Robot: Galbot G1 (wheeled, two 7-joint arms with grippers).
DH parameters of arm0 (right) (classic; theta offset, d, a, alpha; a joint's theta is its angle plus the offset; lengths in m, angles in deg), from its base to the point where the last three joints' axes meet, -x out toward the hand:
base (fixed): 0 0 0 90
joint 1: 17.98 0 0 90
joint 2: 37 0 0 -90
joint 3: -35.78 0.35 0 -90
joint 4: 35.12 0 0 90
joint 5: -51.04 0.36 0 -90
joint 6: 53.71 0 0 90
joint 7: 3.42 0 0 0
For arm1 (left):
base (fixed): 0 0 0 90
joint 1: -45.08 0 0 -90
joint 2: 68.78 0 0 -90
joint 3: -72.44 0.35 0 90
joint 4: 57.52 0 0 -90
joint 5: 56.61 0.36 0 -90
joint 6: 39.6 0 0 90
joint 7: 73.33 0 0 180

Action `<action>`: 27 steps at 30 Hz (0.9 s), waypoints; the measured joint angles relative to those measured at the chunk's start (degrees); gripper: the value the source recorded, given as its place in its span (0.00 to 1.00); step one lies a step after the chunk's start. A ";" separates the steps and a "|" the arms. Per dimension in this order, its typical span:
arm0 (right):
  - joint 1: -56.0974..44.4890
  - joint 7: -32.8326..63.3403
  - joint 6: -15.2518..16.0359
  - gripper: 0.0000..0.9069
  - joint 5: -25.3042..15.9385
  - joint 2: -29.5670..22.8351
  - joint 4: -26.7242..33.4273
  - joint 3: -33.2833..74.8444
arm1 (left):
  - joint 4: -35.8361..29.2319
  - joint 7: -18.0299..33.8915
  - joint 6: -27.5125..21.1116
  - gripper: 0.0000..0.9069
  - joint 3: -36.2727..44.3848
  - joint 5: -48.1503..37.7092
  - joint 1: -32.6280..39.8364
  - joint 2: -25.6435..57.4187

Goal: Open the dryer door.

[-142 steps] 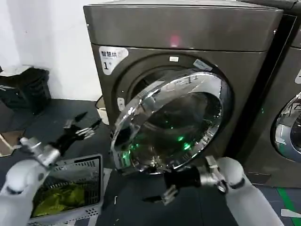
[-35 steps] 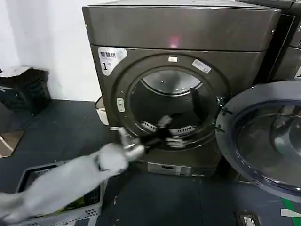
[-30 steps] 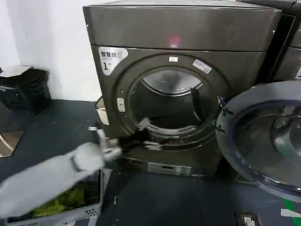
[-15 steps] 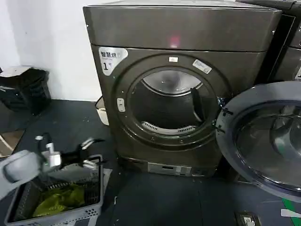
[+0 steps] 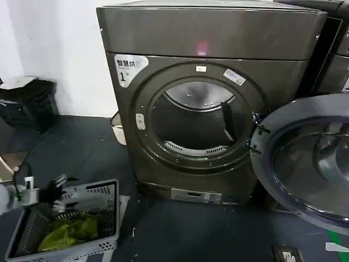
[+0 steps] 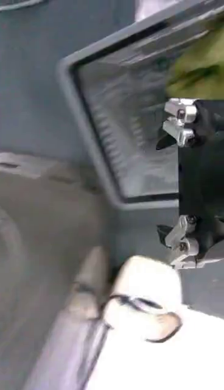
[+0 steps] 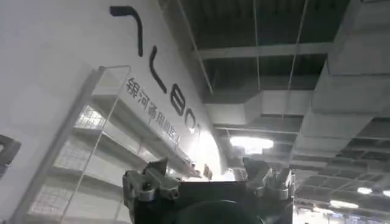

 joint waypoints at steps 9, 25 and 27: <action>-1.22 -0.11 0.33 1.00 1.40 -1.13 -0.80 0.66 | 1.96 -2.25 1.54 1.00 -1.01 6.47 0.21 0.07; -1.06 -1.16 -0.42 1.00 1.21 -2.29 -1.57 -0.24 | 3.56 -4.38 3.16 1.00 -1.44 9.70 -0.16 0.07; -1.01 -1.20 -0.53 1.00 1.18 -2.50 -1.62 -0.34 | 3.73 -4.69 3.50 1.00 -1.43 9.65 -0.15 0.07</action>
